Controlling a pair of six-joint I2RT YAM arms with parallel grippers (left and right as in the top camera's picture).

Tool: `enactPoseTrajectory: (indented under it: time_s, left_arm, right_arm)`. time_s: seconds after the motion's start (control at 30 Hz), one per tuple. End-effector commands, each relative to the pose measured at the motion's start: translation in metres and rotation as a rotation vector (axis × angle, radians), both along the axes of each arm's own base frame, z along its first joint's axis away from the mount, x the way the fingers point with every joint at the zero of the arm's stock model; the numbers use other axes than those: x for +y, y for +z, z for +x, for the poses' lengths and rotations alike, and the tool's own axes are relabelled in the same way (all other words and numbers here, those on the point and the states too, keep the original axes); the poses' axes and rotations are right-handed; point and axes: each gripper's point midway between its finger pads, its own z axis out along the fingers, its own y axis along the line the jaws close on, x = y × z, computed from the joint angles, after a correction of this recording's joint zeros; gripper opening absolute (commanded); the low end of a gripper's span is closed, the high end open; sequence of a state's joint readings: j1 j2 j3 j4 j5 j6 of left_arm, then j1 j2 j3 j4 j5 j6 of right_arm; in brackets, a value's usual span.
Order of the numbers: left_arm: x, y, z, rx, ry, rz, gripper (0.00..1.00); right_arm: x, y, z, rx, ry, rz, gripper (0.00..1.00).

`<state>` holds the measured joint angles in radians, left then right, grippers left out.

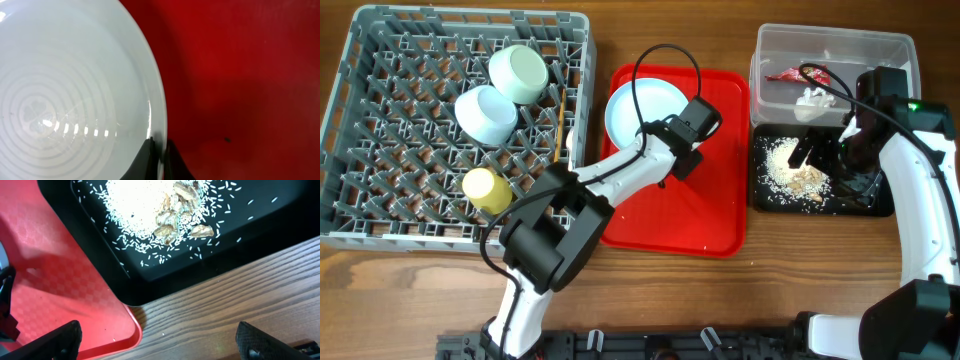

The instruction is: Sort waste into correct bins and load items into the dishwasher rack

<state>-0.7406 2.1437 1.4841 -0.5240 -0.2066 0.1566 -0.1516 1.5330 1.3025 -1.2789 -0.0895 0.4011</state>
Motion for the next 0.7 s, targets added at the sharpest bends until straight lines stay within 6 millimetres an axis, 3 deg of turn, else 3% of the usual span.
enactPoseTrajectory:
  time_s: [0.0, 0.2, 0.33, 0.67]
  left_arm:
    - [0.013, -0.026, -0.007, 0.032, 0.007, 0.083, 0.04]
    - [-0.003, -0.004, -0.007, -0.049, -0.034, 0.102, 0.04]
    - [-0.021, 0.029, -0.008, -0.103, -0.049, 0.042, 0.04]
    - [-0.034, 0.109, -0.011, -0.167, -0.020, -0.161, 0.04]
  right_arm:
    - [0.002, 0.010, 0.004, -0.040, 0.009, 0.008, 1.00]
    - [0.002, 0.010, 0.004, -0.040, 0.009, 0.008, 1.00]
    - [0.002, 0.010, 0.004, -0.040, 0.010, 0.008, 1.00]
    - [0.002, 0.010, 0.004, -0.040, 0.009, 0.008, 1.00]
